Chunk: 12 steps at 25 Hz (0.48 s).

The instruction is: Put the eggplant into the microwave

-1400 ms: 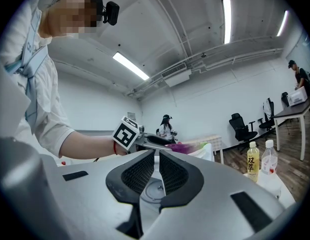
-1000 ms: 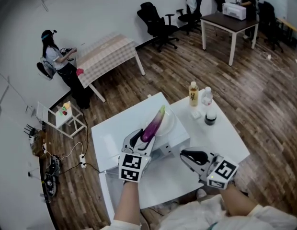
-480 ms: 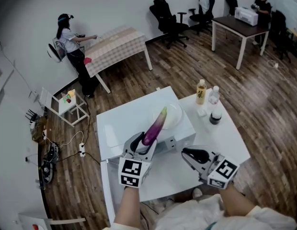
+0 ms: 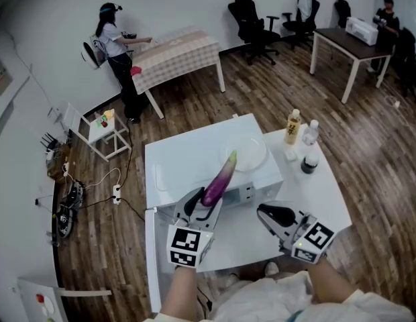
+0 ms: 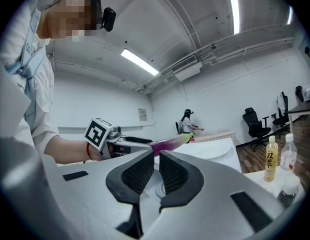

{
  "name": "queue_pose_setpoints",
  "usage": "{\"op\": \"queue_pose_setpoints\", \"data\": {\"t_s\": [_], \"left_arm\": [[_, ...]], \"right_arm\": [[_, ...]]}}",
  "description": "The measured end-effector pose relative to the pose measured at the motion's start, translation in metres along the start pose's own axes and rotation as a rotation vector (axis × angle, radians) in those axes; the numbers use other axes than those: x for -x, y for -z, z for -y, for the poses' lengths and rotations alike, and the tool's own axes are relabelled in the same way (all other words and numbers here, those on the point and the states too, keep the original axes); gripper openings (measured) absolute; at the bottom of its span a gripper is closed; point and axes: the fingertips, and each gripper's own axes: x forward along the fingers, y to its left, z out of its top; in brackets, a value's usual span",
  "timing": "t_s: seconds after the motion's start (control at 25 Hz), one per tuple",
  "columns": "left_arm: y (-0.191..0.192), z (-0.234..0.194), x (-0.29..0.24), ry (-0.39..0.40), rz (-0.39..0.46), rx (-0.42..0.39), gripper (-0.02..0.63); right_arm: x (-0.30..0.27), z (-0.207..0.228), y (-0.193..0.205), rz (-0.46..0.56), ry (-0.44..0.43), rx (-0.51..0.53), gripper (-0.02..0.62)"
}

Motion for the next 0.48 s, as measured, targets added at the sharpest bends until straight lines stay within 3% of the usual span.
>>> {"op": "queue_pose_setpoints", "data": {"t_s": [0.48], "left_arm": [[0.029,0.014,0.035,-0.028,-0.006,0.036,0.198]], "right_arm": [[-0.006,-0.01,0.009,-0.016,-0.029,-0.007,0.035]]}}
